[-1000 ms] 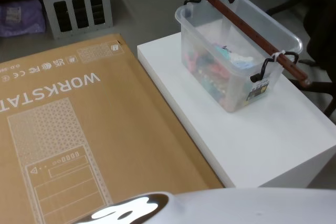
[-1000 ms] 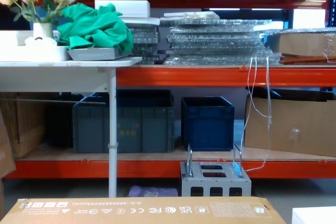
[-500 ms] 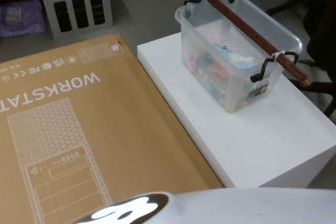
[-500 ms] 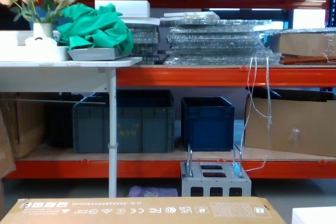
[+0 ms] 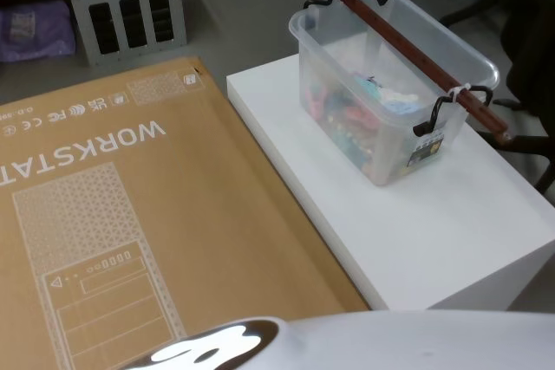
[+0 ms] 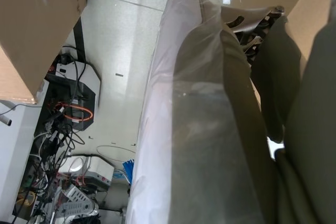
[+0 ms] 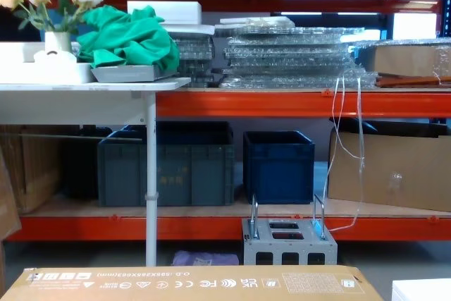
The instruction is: Use one hand to grasp the basket and place it at the designated location.
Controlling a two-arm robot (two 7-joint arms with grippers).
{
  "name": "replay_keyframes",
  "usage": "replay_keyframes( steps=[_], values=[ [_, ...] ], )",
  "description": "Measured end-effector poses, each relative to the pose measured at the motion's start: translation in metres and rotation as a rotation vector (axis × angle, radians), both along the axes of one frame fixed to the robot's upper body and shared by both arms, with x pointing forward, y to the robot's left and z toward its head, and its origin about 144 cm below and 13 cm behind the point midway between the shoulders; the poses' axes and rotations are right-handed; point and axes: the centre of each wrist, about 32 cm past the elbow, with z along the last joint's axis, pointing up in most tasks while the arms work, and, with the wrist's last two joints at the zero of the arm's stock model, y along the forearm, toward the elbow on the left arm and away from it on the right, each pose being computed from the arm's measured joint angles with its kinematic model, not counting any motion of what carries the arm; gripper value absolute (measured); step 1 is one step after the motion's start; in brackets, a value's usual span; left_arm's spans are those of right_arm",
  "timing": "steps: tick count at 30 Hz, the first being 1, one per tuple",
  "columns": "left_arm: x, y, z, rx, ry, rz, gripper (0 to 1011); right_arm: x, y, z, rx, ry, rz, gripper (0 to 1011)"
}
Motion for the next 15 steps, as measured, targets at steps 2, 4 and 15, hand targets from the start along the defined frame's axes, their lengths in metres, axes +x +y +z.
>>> replay_keyframes(
  steps=[2, 4, 15],
  values=[
    [0.000, 0.000, 0.000, 0.000, 0.000, 0.000, 0, 0.000, 0.000, 0.000, 0.000, 0.000, 0.000, 1000],
    [0.000, 0.000, 0.000, 0.000, 0.000, 0.000, 0, 0.001, 0.000, -0.001, 0.001, 0.002, 0.001, 1000],
    [0.000, 0.000, 0.000, 0.000, 0.000, 0.000, 0, 0.007, 0.007, -0.014, -0.011, 0.042, 0.023, 1000]
  ],
)
